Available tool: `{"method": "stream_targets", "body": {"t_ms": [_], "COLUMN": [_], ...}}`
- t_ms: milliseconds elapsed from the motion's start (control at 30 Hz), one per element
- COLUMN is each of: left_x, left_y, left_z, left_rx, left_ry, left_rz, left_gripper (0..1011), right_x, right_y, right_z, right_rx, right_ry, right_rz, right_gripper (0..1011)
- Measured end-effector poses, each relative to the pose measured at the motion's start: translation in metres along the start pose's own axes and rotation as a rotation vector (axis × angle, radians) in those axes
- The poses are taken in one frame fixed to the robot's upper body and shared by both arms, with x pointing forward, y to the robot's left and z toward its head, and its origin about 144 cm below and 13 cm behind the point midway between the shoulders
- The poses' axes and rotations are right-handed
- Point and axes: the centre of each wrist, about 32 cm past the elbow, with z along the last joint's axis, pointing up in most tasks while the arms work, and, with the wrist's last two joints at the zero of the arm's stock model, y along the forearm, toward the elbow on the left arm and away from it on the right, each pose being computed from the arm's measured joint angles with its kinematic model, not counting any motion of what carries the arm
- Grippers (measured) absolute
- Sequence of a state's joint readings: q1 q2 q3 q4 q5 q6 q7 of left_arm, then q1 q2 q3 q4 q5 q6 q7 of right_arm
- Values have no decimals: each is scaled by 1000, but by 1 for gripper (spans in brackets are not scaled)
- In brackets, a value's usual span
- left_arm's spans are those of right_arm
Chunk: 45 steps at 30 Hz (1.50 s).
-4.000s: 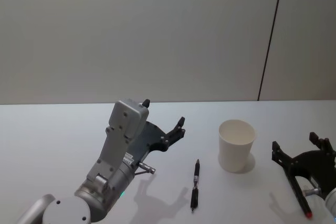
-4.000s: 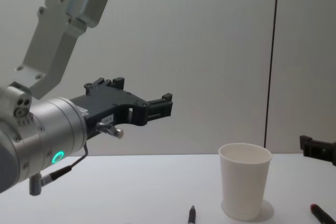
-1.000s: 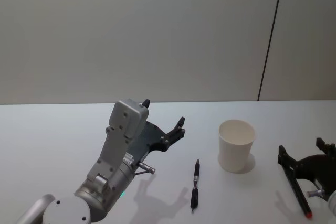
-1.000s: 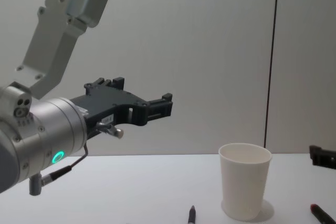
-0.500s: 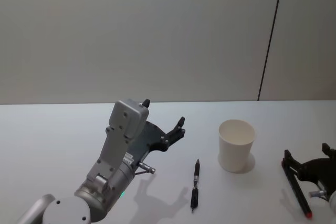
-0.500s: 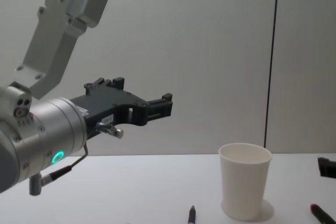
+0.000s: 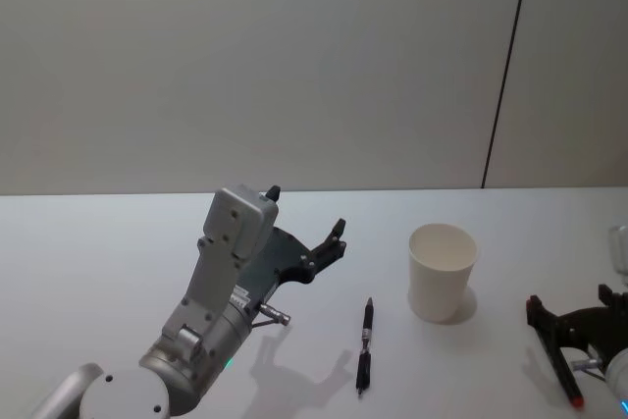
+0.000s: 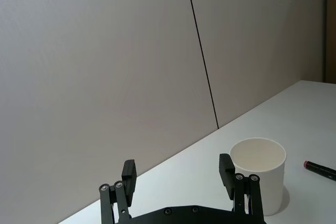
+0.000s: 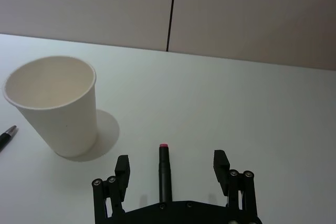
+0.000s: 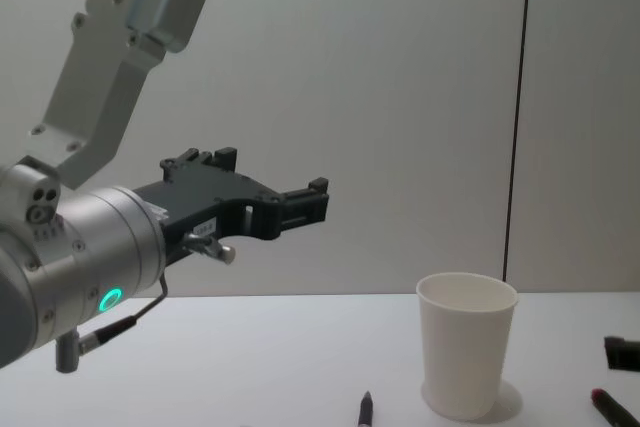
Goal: Place the pen into the pen holder.
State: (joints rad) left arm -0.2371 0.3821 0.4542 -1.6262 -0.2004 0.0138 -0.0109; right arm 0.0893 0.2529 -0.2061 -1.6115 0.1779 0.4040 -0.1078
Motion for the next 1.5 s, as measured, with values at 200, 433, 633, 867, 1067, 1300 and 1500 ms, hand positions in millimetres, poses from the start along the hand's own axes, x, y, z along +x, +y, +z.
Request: {"method": "stream_targets", "body": {"t_ms": [200, 433, 633, 867, 1067, 1300, 1500], "left_x": [0, 0, 0, 0, 0, 0, 0], "left_y": [0, 0, 0, 0, 0, 0, 0], "left_z": [0, 0, 0, 0, 0, 0, 0], "left_rx": [0, 0, 0, 0, 0, 0, 0], "left_ry": [0, 0, 0, 0, 0, 0, 0], "left_rz": [0, 0, 0, 0, 0, 0, 0], "left_gripper": [1004, 1004, 1004, 1004, 1004, 1004, 1004], "right_x": [-1, -2, -3, -3, -3, -3, -4], "right_y": [10, 21, 29, 36, 43, 49, 54], "right_z": [-2, -6, -9, -12, -15, -19, -22], "right_rx": [-50, -87, -110, -126, -140, -155, -166], "right_ry": [7, 17, 29, 48, 67, 82, 90], "right_rz": [-7, -8, -4, 5, 13, 21, 27], "right_gripper": [1002, 1001, 1001, 1001, 1001, 974, 828]}}
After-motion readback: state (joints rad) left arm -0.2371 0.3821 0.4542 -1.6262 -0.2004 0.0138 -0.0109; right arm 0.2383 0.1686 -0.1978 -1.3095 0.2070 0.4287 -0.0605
